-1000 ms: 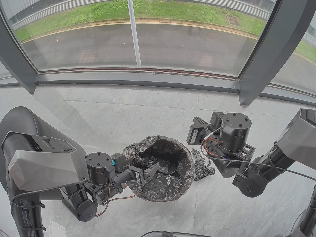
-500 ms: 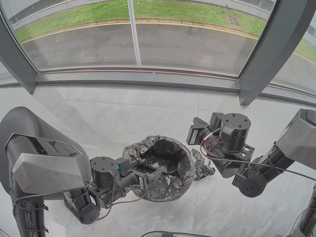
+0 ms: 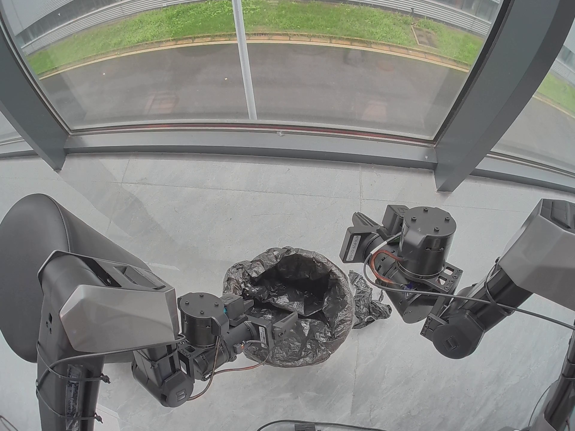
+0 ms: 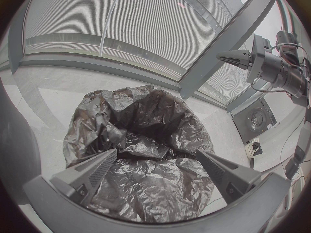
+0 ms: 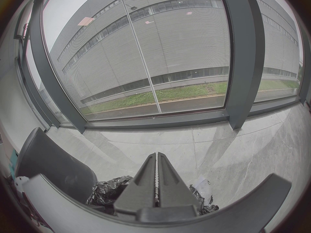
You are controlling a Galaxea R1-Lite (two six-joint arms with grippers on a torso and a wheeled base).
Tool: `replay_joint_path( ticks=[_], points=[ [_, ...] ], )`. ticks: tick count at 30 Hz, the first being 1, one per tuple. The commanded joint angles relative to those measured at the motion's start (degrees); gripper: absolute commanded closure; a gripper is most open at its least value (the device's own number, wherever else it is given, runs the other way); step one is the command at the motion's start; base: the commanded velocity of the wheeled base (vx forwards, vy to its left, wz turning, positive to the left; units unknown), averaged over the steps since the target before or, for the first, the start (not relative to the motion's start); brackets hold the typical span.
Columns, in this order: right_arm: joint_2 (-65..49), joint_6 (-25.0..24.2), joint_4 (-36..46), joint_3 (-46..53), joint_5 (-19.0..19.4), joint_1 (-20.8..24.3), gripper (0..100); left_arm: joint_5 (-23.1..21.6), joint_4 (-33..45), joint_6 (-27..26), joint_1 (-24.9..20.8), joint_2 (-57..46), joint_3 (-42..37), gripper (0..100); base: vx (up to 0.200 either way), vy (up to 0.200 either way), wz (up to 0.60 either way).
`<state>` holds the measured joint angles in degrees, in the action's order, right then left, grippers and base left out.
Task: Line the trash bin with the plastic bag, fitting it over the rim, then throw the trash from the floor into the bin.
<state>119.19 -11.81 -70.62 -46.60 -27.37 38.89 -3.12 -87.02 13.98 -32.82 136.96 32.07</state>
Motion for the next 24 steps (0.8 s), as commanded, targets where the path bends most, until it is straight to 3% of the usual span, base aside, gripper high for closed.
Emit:
replay_joint_path(
  ticks=[1, 13, 24],
  points=[
    [0.5, 0.1, -0.1, 0.0, 0.0, -0.1, 100, 0.0, -0.3, 0.0, 0.8, 3.1, 1.5, 0, 0.000, 0.000, 0.00],
    [1.0, 0.1, -0.1, 0.0, 0.0, -0.1, 100, 0.5, -0.3, 0.0, 1.0, 5.9, 3.9, 0, 0.000, 0.000, 0.00],
    [3.5, 0.2, -0.1, -0.5, -0.1, -0.3, 100, 3.3, -1.9, 0.2, -3.0, -2.0, 2.6, 0, 0.000, 0.000, 0.00]
  ],
)
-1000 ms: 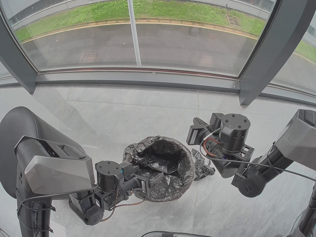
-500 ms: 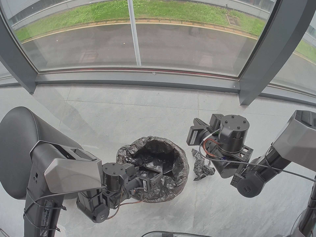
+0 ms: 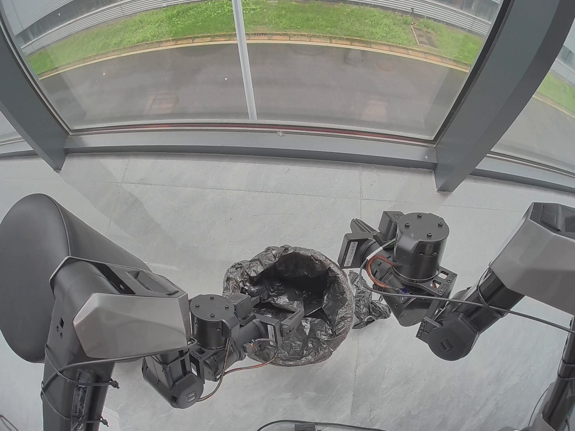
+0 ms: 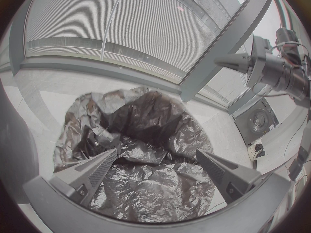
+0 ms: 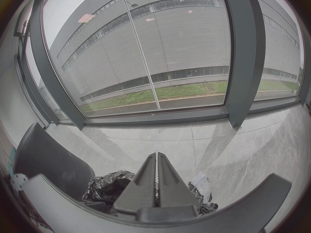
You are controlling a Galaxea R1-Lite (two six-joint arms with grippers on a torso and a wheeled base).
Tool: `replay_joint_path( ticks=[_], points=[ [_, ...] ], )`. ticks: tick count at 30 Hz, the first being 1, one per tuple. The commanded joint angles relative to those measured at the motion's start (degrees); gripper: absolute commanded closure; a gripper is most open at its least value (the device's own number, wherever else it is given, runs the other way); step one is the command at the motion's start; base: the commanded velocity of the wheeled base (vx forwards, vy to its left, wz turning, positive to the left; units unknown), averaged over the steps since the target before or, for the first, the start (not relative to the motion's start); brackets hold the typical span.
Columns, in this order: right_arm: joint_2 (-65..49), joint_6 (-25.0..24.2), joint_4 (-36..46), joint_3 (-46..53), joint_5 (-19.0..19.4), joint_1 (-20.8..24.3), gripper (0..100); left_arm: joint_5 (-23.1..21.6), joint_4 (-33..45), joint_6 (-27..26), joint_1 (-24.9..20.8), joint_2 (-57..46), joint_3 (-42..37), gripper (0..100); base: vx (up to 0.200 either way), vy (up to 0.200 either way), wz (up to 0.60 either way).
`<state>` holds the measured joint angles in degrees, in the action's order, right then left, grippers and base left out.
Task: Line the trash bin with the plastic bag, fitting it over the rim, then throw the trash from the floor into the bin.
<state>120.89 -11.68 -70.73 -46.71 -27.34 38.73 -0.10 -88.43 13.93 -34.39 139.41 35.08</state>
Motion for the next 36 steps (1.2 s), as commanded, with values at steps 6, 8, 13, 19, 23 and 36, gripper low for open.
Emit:
replay_joint_path(
  ticks=[6, 8, 13, 19, 23, 36],
  points=[
    [4.7, 1.3, 0.0, -2.1, -0.2, -2.4, 100, 0.3, 0.0, 0.0, -1.6, -14.4, -0.5, 0, 0.000, 0.000, 0.00],
    [5.8, 2.1, 0.0, -3.2, -1.0, -4.1, 100, 0.3, 2.9, 0.0, -1.3, -21.5, 0.1, 0, 0.000, 0.000, 0.00],
    [3.0, 3.9, 0.4, -2.6, -1.2, -7.7, 100, 3.7, 16.4, -0.1, 2.5, -36.9, 0.8, 0, 0.000, 0.000, 0.00],
    [-1.1, 11.7, 0.7, 1.3, -1.2, -10.3, 100, 14.2, 43.7, -3.6, 9.1, -59.3, 0.8, 0, 0.000, 0.000, 0.00],
    [-0.5, 18.2, 0.3, 3.2, -0.3, -11.2, 100, 14.2, 67.2, -2.8, 12.1, -75.0, -3.8, 0, 0.000, 0.000, 0.00],
    [10.8, 27.8, 15.1, -10.0, 8.6, -15.2, 100, 13.3, 74.0, 7.4, 20.2, -95.2, -25.4, 0, 0.000, 0.000, 0.00]
  ],
)
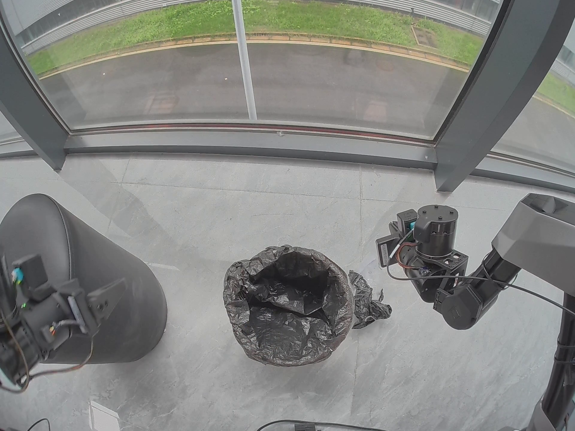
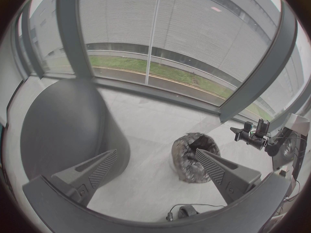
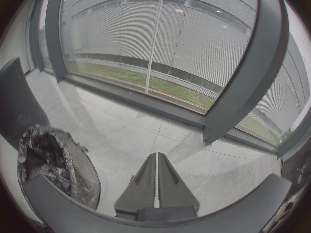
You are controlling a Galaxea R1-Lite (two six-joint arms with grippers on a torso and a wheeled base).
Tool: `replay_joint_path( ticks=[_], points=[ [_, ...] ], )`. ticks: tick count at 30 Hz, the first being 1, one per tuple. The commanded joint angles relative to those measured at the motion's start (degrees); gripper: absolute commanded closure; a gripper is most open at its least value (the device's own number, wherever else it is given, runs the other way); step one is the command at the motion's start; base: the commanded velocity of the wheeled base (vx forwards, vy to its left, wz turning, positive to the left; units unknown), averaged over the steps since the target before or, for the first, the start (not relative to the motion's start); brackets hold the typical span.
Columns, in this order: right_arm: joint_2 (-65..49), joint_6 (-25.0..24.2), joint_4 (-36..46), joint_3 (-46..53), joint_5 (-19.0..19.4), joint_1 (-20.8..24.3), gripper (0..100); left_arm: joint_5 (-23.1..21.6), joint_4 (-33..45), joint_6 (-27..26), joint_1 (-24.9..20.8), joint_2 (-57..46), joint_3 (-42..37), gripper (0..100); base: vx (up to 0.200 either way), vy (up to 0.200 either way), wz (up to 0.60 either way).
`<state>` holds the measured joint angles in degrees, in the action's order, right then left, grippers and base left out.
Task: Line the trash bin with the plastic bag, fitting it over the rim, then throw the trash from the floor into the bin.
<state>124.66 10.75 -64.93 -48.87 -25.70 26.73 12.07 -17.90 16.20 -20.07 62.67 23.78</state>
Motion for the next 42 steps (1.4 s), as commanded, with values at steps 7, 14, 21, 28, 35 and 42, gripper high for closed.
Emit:
replay_joint_path(
  ticks=[7, 14, 21, 28, 35, 42],
  points=[
    [14.6, 5.2, 25.2, -23.8, 8.8, -3.4, 100, 1.5, 3.7, 5.7, 6.0, -22.7, -18.5, 0, 0.000, 0.000, 0.00],
    [26.3, 5.3, 32.0, -40.4, 8.6, -3.7, 100, 3.9, 3.5, 5.9, 7.4, -28.2, -23.8, 0, 0.000, 0.000, 0.00],
    [31.5, 3.7, 41.2, -52.2, 8.5, -4.4, 100, 3.8, 12.6, 5.3, 8.1, -43.2, -23.8, 0, 0.000, 0.000, 0.00],
    [33.4, 0.3, 48.5, -59.8, 8.0, -4.3, 100, 3.7, 13.1, 4.3, 8.1, -44.6, -23.8, 0, 0.000, 0.000, 0.00],
    [32.2, -0.7, 55.2, -61.9, 8.0, -4.6, 0, 3.6, 13.1, 4.3, 8.0, -44.9, -23.8, 0, 0.000, 0.000, 0.00],
    [32.7, -4.3, 68.4, -65.7, 8.4, -6.8, 0, 3.6, 13.1, 4.3, 7.9, -45.0, -23.8, 0, 0.000, 0.000, 0.00]
  ],
)
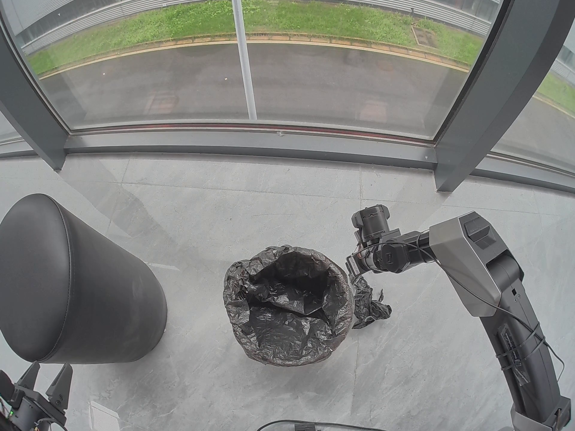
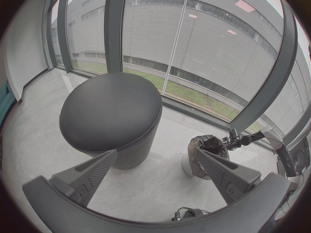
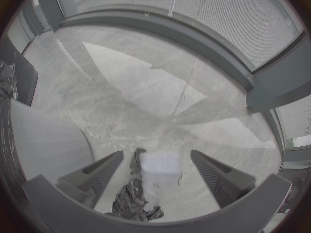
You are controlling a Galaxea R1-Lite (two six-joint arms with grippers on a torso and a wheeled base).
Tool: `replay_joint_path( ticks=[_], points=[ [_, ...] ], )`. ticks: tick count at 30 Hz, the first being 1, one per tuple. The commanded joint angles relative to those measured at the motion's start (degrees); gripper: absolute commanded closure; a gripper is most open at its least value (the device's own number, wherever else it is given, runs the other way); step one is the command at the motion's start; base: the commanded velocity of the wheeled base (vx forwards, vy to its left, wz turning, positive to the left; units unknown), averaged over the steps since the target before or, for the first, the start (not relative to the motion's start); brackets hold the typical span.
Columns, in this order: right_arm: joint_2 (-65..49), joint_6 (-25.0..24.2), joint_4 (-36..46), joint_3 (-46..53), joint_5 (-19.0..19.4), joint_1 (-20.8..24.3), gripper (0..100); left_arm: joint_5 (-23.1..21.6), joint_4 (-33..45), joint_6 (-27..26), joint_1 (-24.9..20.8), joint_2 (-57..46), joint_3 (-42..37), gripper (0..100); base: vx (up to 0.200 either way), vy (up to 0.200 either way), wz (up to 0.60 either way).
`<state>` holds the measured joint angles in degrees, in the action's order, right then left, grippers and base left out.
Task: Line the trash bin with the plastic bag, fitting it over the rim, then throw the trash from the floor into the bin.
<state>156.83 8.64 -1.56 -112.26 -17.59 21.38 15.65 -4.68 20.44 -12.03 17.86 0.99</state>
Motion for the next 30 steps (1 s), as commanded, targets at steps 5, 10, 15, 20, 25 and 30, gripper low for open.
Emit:
replay_joint_path(
  ticks=[5, 10, 15, 20, 25, 30],
  points=[
    [3.7, -4.6, 13.8, -2.3, 0.5, -2.1, 0, 0.0, -0.1, 0.0, -0.1, -1.2, -1.0, 0, 0.000, 0.000, 0.00],
    [7.1, -4.8, 18.8, -2.3, 0.5, -2.0, 0, 0.0, 0.0, 0.0, -0.1, -1.1, -1.0, 0, 0.000, 0.000, 0.00],
    [11.7, -5.2, 19.7, -2.3, 0.2, -1.5, 0, -0.1, 0.0, 0.0, -0.1, -1.2, -1.0, 0, 0.000, 0.000, 0.00],
    [18.9, -7.3, 19.8, -2.3, -0.1, -1.3, 100, -0.1, 0.0, 0.0, -0.2, -1.2, -1.0, 0, 0.000, 0.000, 0.00],
    [20.8, -7.9, 22.3, -2.3, -0.1, -1.4, 100, -0.2, -0.1, 0.0, -0.4, -1.2, -1.0, 0, 0.000, 0.000, 0.00],
    [20.4, -10.0, 22.9, -2.3, 0.0, -1.6, 100, -0.2, -0.1, 0.0, -0.4, -1.3, -1.0, 0, 0.000, 0.000, 0.00]
  ],
)
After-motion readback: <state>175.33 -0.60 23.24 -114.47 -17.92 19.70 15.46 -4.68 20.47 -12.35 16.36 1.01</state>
